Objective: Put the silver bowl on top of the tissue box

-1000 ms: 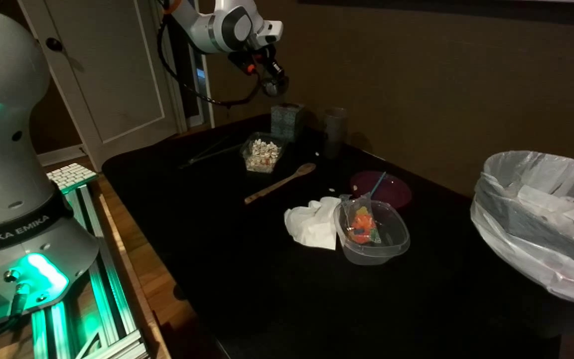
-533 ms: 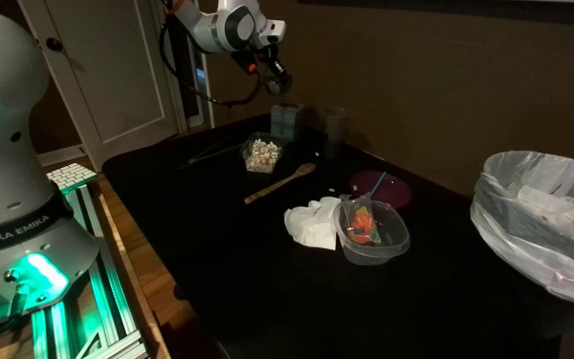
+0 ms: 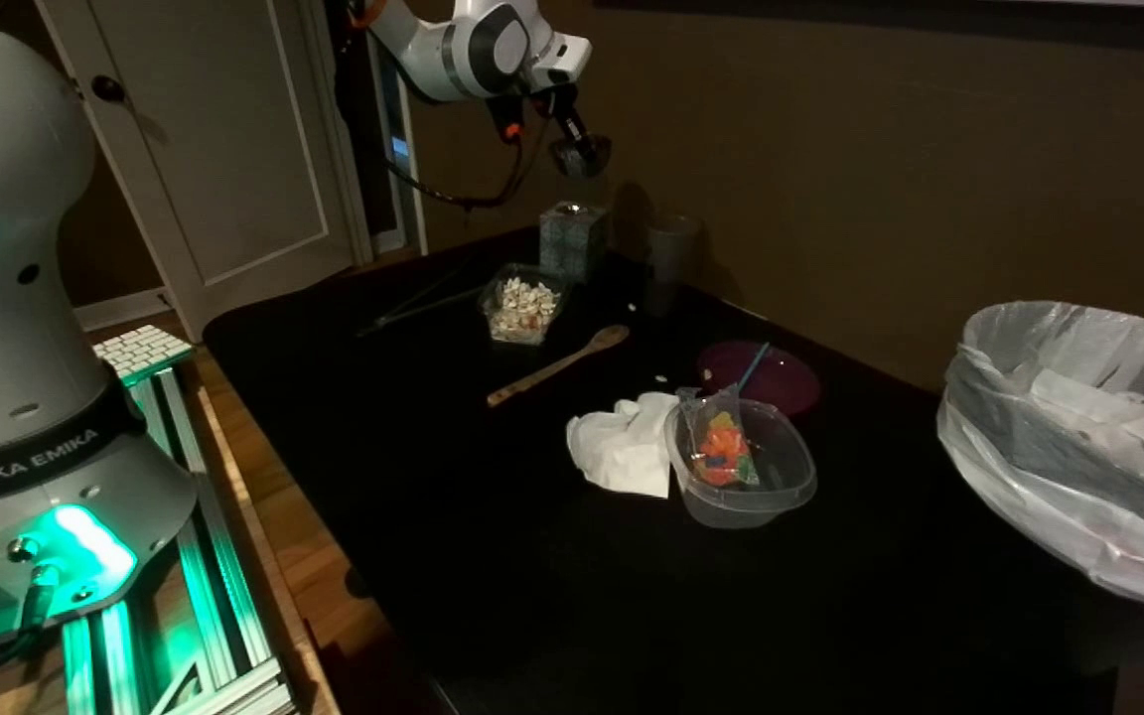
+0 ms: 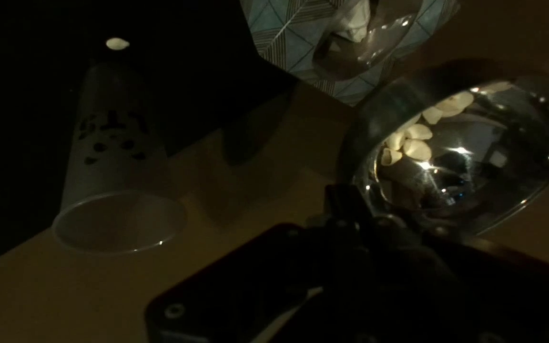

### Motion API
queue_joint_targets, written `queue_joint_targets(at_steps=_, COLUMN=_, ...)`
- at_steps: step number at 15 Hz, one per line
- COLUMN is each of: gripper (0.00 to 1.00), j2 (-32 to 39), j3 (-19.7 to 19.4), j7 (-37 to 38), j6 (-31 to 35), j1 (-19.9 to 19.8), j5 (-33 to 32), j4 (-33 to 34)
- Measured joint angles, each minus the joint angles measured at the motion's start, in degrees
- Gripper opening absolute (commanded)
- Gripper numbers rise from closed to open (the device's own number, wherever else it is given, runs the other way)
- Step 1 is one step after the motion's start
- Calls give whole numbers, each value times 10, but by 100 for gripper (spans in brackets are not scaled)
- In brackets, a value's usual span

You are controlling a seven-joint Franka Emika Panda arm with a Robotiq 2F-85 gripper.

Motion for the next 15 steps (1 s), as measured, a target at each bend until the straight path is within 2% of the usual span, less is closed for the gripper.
queue_joint_targets(at_steps=4, gripper=1, j2=16, j3=-7, j7=40, j6=0, j1=-1, j5=-8, j4=10)
queue_joint_targets(at_steps=7, gripper=1, j2=24, j3=-2, j7=52, j6=-38, j1=-9, j5=-17, j4=20)
queue_joint_targets(at_steps=10, gripper=1, j2=30, j3=22, j7=57, j6=-69, j1=-26, j5=-34, j4=32)
queue_joint_targets(at_steps=15, gripper=1, j2=40, j3=73, j7=57, j6=-72, j1=-65, j5=-57, j4=57)
